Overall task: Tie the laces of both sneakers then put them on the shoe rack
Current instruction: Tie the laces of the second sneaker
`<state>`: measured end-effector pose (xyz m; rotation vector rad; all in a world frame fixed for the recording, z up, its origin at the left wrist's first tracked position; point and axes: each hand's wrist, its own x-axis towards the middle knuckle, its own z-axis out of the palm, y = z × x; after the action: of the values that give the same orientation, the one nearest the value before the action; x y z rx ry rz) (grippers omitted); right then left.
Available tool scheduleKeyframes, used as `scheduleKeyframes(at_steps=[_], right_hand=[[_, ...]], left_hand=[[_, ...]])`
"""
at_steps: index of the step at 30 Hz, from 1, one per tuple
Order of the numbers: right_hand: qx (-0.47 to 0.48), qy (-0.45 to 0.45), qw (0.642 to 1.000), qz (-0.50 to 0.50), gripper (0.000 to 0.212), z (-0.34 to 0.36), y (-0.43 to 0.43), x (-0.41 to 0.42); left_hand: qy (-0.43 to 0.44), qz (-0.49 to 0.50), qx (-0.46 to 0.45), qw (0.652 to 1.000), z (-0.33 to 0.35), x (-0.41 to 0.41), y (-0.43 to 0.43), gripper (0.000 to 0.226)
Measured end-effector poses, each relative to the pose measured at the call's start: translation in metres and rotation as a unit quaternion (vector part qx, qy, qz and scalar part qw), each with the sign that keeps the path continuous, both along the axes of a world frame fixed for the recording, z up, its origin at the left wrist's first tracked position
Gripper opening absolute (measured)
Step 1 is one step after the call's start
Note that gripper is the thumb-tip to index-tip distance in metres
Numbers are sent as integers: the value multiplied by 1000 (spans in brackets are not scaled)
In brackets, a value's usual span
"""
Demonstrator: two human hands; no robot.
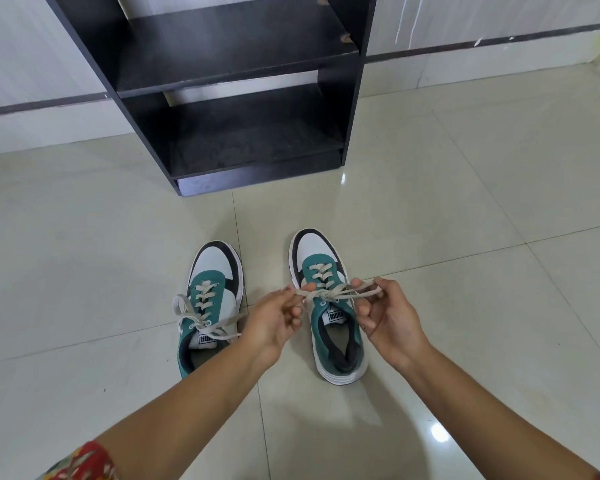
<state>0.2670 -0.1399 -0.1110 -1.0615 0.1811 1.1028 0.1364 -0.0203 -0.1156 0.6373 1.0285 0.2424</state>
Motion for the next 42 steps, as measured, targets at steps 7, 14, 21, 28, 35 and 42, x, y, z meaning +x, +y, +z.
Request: scheduleKeyframes(at_steps=[7, 14, 21, 28, 35, 42], right_hand=[[-113, -49, 992, -24, 29, -10, -1, 11], [-139, -22, 989, -44, 29, -15, -4, 16], [-159, -19, 987, -25, 29, -25, -10, 15], [-190, -99, 977, 23, 29, -19, -12, 15], [-336, -642, 609, 323, 25, 34, -30, 7], [-403, -616, 397, 547, 55, 35, -41, -23]], left_hand=[[85, -21, 122, 989, -11, -3, 5, 9], [118, 0, 156, 981, -15, 3, 6, 7], [130, 4, 163, 978, -14, 3, 4, 10], [127, -2, 158, 979, -8, -1, 2, 8], [154, -196, 453, 856, 3, -46, -16, 42], [240, -239, 637, 693, 6, -97, -27, 37]])
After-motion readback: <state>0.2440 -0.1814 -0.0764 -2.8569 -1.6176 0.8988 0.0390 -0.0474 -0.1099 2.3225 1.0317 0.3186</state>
